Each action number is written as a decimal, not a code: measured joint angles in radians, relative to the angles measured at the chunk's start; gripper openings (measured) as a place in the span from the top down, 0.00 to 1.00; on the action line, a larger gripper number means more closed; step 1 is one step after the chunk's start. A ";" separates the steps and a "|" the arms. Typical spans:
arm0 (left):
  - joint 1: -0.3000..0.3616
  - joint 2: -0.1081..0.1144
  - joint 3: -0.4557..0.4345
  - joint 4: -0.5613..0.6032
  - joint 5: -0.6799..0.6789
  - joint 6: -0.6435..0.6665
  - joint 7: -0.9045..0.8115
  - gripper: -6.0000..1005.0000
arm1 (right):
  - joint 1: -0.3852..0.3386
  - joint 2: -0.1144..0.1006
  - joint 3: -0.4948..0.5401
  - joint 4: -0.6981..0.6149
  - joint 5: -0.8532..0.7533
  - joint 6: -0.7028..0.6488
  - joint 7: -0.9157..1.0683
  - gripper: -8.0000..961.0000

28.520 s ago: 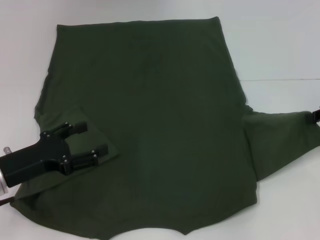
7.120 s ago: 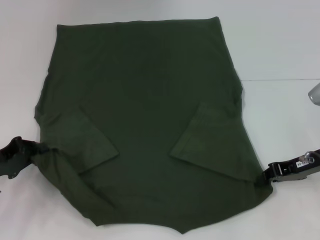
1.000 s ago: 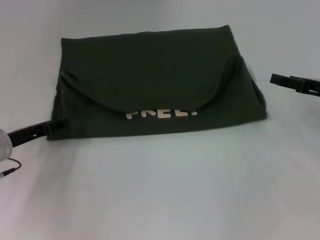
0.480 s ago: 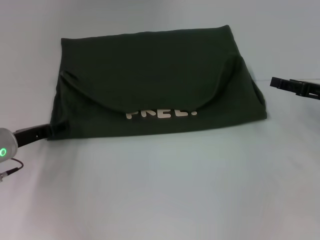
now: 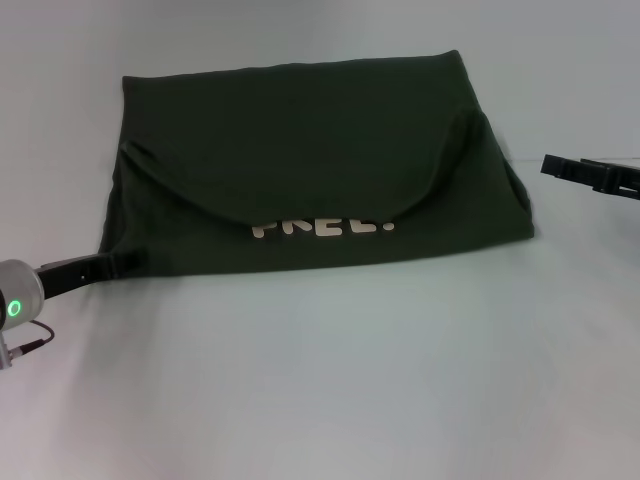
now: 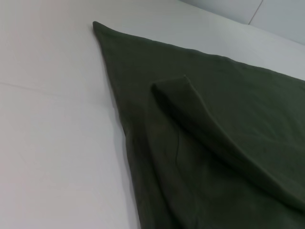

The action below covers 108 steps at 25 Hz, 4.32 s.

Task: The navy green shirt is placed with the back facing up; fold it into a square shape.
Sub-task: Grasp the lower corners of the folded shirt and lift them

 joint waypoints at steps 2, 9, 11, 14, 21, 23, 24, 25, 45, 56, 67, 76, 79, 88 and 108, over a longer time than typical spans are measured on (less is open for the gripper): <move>-0.001 0.000 0.004 0.000 0.000 -0.002 0.000 0.30 | -0.001 0.000 0.000 0.001 0.000 0.000 -0.001 0.19; -0.001 -0.002 0.016 0.000 0.000 -0.005 0.000 0.31 | -0.003 0.000 0.000 0.004 0.000 0.000 -0.004 0.19; -0.001 -0.003 0.016 0.000 0.000 -0.011 0.000 0.34 | -0.004 0.001 0.000 0.004 0.000 0.000 -0.004 0.19; -0.001 -0.004 0.016 -0.001 0.000 -0.027 0.000 0.39 | -0.004 0.001 0.000 0.003 0.000 0.000 -0.004 0.19; -0.001 -0.007 0.017 -0.001 0.000 -0.030 0.000 0.49 | -0.004 0.001 0.000 0.001 0.000 0.000 -0.004 0.19; -0.001 -0.007 0.017 -0.001 0.000 -0.030 0.000 0.56 | -0.004 0.001 0.000 0.000 0.000 0.001 -0.003 0.20; -0.001 -0.007 0.017 -0.001 0.000 -0.030 0.000 0.59 | -0.004 0.001 0.000 -0.001 0.000 0.002 -0.002 0.20; -0.001 -0.007 0.017 -0.001 0.000 -0.030 0.000 0.62 | -0.004 0.001 0.000 -0.001 0.000 0.003 -0.002 0.20; -0.012 -0.015 0.019 -0.011 -0.006 -0.072 0.000 0.92 | -0.002 -0.002 0.000 -0.005 -0.013 0.003 0.015 0.20; -0.013 -0.013 0.014 -0.005 -0.009 -0.068 -0.003 0.97 | 0.107 -0.041 -0.041 -0.059 -0.362 -0.001 0.386 0.20; -0.015 -0.014 0.016 -0.005 -0.009 -0.062 -0.005 0.97 | 0.202 -0.032 -0.168 -0.049 -0.561 0.085 0.542 0.20; -0.015 -0.014 0.016 -0.007 -0.009 -0.062 -0.004 0.97 | 0.206 0.015 -0.220 -0.034 -0.570 0.201 0.534 0.20; -0.015 -0.015 0.017 -0.007 -0.009 -0.062 -0.004 0.97 | 0.210 0.030 -0.231 -0.005 -0.570 0.250 0.522 0.21; -0.015 -0.016 0.017 -0.007 -0.009 -0.061 -0.001 0.97 | 0.211 0.081 -0.233 0.022 -0.566 0.371 0.445 0.21; -0.014 -0.023 0.017 -0.003 -0.009 -0.061 0.000 0.97 | 0.217 0.129 -0.229 0.070 -0.563 0.517 0.375 0.35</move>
